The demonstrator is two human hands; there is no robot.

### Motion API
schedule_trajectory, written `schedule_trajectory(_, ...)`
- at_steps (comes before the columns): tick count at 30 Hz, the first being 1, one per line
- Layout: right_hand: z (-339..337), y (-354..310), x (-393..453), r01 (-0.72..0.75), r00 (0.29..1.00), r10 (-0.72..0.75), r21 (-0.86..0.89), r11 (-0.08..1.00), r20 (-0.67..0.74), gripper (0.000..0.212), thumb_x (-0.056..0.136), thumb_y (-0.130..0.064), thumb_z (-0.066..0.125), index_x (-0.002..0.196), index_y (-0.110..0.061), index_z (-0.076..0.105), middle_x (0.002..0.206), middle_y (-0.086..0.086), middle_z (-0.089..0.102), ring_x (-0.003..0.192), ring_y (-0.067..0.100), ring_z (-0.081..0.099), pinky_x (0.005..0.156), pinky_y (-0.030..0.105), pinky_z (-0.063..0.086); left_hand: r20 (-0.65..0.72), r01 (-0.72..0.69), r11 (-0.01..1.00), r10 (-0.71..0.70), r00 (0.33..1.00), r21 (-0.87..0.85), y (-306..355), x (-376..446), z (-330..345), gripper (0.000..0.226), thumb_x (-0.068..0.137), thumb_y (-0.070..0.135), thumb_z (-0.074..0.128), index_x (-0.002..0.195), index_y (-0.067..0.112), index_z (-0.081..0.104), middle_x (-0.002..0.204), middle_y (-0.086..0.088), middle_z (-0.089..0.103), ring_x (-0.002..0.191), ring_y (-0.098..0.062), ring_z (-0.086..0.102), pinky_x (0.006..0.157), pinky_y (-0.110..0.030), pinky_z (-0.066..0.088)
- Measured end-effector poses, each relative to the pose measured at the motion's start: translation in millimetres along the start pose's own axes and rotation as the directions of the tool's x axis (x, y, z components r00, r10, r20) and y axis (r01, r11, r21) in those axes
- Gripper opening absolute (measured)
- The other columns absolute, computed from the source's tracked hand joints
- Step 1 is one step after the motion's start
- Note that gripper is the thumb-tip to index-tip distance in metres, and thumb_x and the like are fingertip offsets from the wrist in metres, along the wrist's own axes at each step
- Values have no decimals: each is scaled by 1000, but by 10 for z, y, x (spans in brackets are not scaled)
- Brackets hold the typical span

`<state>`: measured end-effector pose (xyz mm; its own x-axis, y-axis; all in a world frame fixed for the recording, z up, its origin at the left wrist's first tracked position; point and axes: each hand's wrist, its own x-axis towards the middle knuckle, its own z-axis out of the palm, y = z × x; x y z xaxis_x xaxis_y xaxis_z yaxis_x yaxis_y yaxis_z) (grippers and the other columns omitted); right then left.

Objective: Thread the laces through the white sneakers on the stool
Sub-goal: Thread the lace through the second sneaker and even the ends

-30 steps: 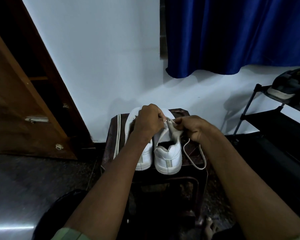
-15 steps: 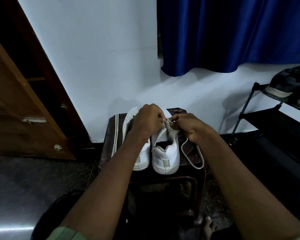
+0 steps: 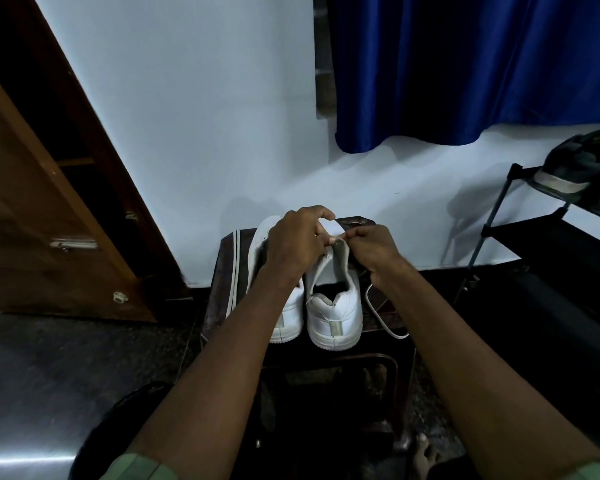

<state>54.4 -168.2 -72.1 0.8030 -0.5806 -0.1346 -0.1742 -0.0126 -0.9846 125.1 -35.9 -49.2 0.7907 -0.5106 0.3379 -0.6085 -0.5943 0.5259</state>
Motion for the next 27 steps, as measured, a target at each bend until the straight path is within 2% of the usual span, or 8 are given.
schedule_trajectory(5, -7, -72, -10, 62, 997, -64, -46, 997, -48, 22, 90, 6, 45, 81, -6, 61, 79, 13, 65, 68, 21, 57, 61, 33, 45, 16, -37, 998, 37, 999, -48, -112, 22, 9, 28, 88, 27, 80, 115, 33, 73, 95, 17, 73, 85, -10, 66, 82, -34, 55)
schedule_trajectory(8, -79, -205, 32, -13, 997, 36, 318, 948, -68, 24, 99, 0, 35, 102, -7, 58, 88, 15, 76, 66, 25, 66, 63, 34, 54, 1, -52, 999, 52, 999, -8, -240, 55, -38, 28, 84, 20, 83, 110, 28, 76, 100, 10, 70, 101, -18, 65, 90, -40, 54)
schedule_trajectory(11, -204, -314, 29, -133, 988, 155, 602, 787, 15, 20, 101, -1, 36, 95, -9, 53, 58, 4, 57, 50, 23, 56, 59, 33, 56, 29, -47, 998, 46, 999, 32, -342, 64, -97, 30, 75, 23, 91, 95, 36, 73, 81, 21, 67, 97, -17, 65, 89, -39, 53)
schedule_trajectory(13, -270, -306, 10, -116, 991, 131, 472, 874, 2, 18, 100, -1, 44, 86, -10, 53, 51, 0, 39, 42, 17, 37, 51, 28, 46, 52, -44, 998, 41, 998, 43, -355, 62, -103, 27, 75, 21, 91, 89, 35, 73, 72, 21, 67, 92, -12, 65, 89, -36, 53)
schedule_trajectory(16, -301, -218, 4, -9, 999, 8, 27, 1000, 44, 10, 89, -7, 68, 81, -2, 67, 57, 6, 51, 48, 17, 45, 55, 30, 40, 47, -82, 992, 78, 996, 91, -325, 57, -96, 21, 77, 19, 89, 87, 32, 76, 75, 16, 72, 95, -16, 62, 90, -37, 50)
schedule_trajectory(21, -363, -238, -20, 253, 961, -142, -546, 799, 237, 8, 86, -7, 77, 79, -11, 80, 68, 2, 69, 60, 8, 57, 53, 13, 44, 26, -112, 984, 110, 994, 138, -325, 80, -79, 15, 78, 14, 78, 77, 29, 76, 79, 11, 76, 88, -21, 67, 90, -40, 51)
schedule_trajectory(23, -391, -291, -59, 267, 959, -185, -468, 842, 215, 11, 89, -7, 75, 81, -12, 80, 73, 2, 72, 61, 7, 59, 55, 15, 45, 36, -110, 986, 107, 994, 126, -319, 90, -85, 10, 86, 17, 74, 84, 27, 78, 89, 9, 79, 92, -23, 70, 91, -39, 51)
schedule_trajectory(27, -440, -386, -92, 116, 982, -130, 104, 988, 140, 29, 100, -1, 49, 79, -17, 62, 85, 2, 71, 64, 10, 56, 46, 19, 34, 17, -106, 992, 105, 994, 68, -373, 110, -103, 16, 91, 27, 76, 107, 30, 71, 90, 9, 72, 96, -17, 67, 93, -39, 46)
